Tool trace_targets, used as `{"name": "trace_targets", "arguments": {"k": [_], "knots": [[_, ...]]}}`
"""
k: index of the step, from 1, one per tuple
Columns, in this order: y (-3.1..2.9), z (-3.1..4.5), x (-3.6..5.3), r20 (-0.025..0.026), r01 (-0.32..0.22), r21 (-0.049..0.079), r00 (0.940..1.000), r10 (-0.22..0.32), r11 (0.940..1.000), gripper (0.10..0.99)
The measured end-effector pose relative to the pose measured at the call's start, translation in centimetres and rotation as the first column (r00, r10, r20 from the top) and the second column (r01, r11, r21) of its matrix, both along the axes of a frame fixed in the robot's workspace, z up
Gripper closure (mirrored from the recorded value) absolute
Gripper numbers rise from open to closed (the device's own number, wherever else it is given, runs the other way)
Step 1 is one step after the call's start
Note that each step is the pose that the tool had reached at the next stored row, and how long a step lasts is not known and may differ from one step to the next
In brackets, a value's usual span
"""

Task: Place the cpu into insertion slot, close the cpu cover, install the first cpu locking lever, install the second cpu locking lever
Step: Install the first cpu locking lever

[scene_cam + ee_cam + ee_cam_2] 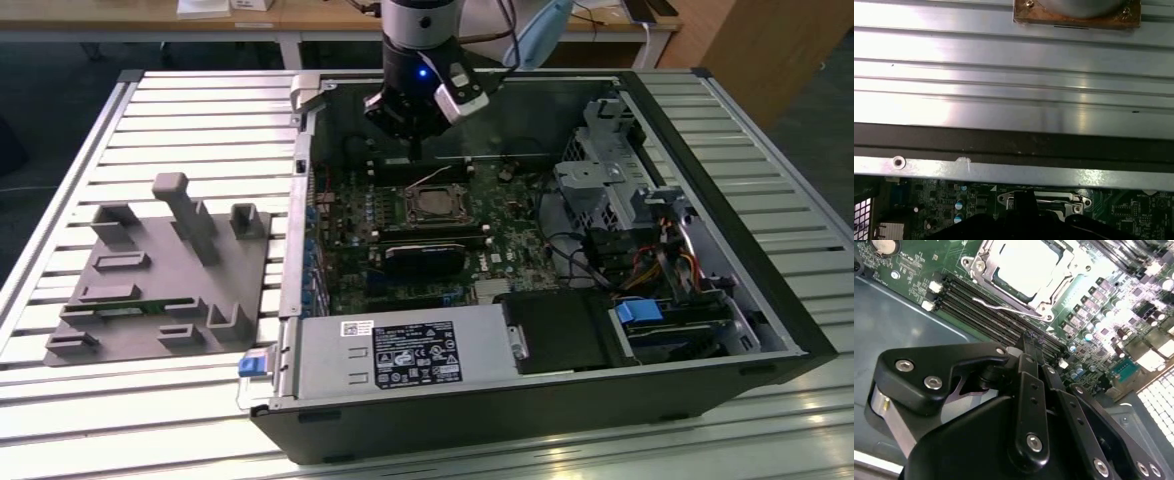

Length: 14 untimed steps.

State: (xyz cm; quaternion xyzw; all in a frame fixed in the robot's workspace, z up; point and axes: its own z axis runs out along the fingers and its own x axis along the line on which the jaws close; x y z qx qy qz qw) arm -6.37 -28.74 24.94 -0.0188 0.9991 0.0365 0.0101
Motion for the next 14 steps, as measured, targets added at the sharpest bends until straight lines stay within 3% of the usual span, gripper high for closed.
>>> {"name": "trace_targets", "arguments": {"k": [2,14], "knots": [[0.0,-0.14,0.0,0.0001,0.0,0.006,1.0,0.0,1.0,0.98],[-0.12,-0.85,0.51,-0.0001,0.004,0.005,1.0,-0.004,1.0,0.98]]}}
